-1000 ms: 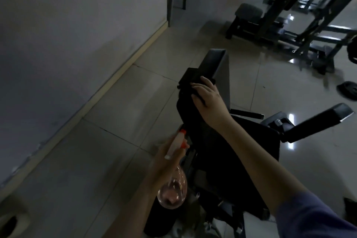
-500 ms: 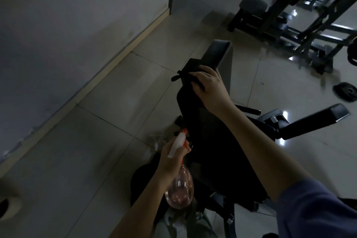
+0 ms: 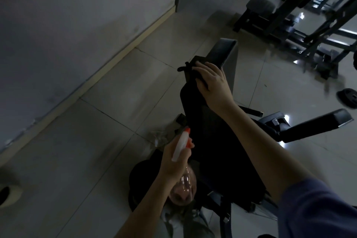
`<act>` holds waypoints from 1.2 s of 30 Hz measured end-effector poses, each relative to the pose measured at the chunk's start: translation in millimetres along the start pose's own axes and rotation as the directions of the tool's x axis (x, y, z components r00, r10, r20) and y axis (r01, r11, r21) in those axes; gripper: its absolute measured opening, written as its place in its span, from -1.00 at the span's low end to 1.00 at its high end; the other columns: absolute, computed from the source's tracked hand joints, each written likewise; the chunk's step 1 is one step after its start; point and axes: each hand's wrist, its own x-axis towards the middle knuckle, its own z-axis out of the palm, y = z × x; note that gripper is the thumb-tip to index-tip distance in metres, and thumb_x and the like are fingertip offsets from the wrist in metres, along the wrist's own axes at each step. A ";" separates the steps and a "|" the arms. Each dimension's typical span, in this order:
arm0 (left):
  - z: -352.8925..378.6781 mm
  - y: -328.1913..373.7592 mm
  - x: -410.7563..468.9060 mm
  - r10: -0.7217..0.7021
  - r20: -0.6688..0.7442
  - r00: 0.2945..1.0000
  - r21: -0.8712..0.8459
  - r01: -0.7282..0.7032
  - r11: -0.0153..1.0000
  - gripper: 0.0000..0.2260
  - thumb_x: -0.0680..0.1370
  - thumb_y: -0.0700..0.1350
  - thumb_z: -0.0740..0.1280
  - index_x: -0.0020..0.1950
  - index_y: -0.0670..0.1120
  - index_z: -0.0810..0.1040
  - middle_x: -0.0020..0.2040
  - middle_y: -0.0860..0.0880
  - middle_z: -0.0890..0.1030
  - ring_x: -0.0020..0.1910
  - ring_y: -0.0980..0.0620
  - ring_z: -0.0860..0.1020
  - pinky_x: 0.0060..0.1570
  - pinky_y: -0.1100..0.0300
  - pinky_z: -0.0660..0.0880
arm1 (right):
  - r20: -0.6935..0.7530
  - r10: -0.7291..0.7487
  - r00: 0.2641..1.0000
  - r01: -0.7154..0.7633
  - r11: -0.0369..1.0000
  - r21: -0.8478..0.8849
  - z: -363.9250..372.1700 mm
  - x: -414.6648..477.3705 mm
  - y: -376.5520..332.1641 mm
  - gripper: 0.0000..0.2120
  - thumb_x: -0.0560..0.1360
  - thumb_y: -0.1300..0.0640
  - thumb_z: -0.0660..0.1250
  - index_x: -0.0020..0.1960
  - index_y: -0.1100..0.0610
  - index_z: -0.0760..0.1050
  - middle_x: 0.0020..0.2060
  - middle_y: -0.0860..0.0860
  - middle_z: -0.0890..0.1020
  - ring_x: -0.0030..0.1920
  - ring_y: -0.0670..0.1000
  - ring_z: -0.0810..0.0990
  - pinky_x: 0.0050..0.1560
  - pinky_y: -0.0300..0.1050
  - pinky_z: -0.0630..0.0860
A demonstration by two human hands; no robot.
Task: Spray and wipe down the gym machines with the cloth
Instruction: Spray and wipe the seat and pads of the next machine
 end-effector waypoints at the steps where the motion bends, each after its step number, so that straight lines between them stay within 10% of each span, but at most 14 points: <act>1: 0.1 6.0 1.0 0.042 -0.002 0.999 -0.028 -0.042 0.999 -0.77 0.40 -0.10 0.27 -0.07 -0.25 0.50 -0.23 -0.07 0.52 -0.36 0.23 0.47 -0.33 0.42 0.42 | 0.001 -0.003 1.000 0.003 1.000 0.000 -0.3 -0.6 0.4 -0.58 0.55 0.06 0.14 0.38 0.12 0.39 0.42 0.05 0.36 0.45 0.13 0.24 0.44 0.20 0.12; 9: -7.1 1.9 -4.0 -0.057 -0.044 0.997 0.081 0.061 0.995 -0.86 0.49 -0.21 0.26 -0.13 -0.31 0.45 -0.25 -0.15 0.49 -0.31 0.09 0.45 -0.34 0.35 0.39 | 0.055 0.027 0.998 -0.023 0.997 -0.068 -3.3 -1.2 -4.5 -0.60 0.61 0.09 0.16 0.42 0.15 0.33 0.46 0.08 0.29 0.50 0.08 0.13 0.49 0.02 -0.05; 13: -12.8 -6.9 -14.5 -0.052 -0.070 0.996 0.111 0.059 0.992 -0.76 0.40 -0.10 0.22 -0.13 -0.29 0.47 -0.18 -0.30 0.54 -0.25 -0.13 0.50 -0.29 0.36 0.42 | 0.105 -0.174 0.979 0.190 0.967 -0.170 -7.0 -2.8 -13.3 -0.64 0.56 0.07 0.15 0.25 0.20 0.52 0.27 0.10 0.53 0.34 0.09 0.44 0.39 0.03 0.21; 19: -12.0 -10.7 -19.4 -0.037 -0.110 0.993 0.080 0.046 0.996 -0.85 0.37 -0.07 0.26 -0.19 -0.14 0.51 -0.17 -0.24 0.59 -0.27 0.07 0.52 -0.27 0.34 0.43 | 0.188 -0.347 0.919 0.383 0.899 -0.212 -16.8 1.4 -18.7 -0.68 0.48 0.05 0.24 0.11 0.18 0.61 0.11 0.09 0.64 0.17 0.16 0.56 0.14 0.04 0.50; 24: -9.6 -13.9 -16.5 -0.063 -0.112 0.992 0.091 0.073 0.993 -0.78 0.36 -0.04 0.25 -0.15 -0.17 0.52 -0.15 -0.25 0.59 -0.16 -0.18 0.57 -0.21 0.19 0.45 | 0.209 -0.160 0.965 0.219 0.928 -0.300 -8.5 -0.2 -9.7 -0.43 0.50 -0.16 0.08 0.38 0.12 0.39 0.44 0.08 0.33 0.49 0.14 0.14 0.46 0.18 -0.08; 36: -12.1 -21.6 -24.8 -0.113 -0.199 0.973 0.097 0.135 0.986 -0.84 0.38 -0.12 0.24 -0.15 -0.18 0.52 -0.18 -0.29 0.58 -0.30 0.03 0.49 -0.30 0.20 0.41 | 0.142 -0.637 0.758 0.618 0.632 -0.468 12.1 -21.9 -11.1 -0.69 0.50 0.19 0.26 0.18 0.27 0.57 0.17 0.15 0.60 0.20 0.10 0.56 0.24 -0.04 0.42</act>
